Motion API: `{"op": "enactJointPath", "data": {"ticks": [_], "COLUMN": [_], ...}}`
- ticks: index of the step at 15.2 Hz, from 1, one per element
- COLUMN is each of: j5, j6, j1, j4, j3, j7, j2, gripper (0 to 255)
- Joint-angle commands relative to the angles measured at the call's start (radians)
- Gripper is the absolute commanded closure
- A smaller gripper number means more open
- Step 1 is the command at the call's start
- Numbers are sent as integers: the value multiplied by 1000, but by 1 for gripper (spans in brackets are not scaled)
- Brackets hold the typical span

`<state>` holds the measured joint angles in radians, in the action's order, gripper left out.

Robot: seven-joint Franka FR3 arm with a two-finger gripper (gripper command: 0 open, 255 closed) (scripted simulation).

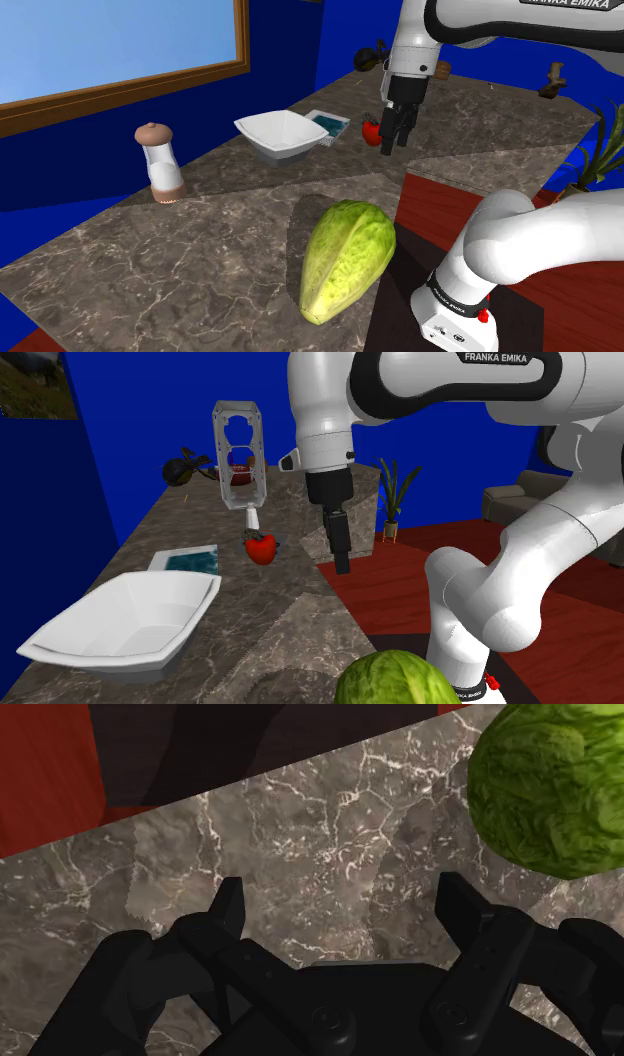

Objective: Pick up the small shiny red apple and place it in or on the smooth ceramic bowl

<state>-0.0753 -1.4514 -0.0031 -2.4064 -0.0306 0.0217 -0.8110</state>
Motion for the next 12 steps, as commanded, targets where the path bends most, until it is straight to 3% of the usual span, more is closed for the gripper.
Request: {"op": "enactJointPath", "data": {"ticks": [1, 12], "j5": [0, 157], "j6": [0, -193], "j1": [0, -55], "j4": [0, 88], "j3": [0, -201], "j7": [0, 254], "j2": [0, 199], "gripper": [0, 0]}}
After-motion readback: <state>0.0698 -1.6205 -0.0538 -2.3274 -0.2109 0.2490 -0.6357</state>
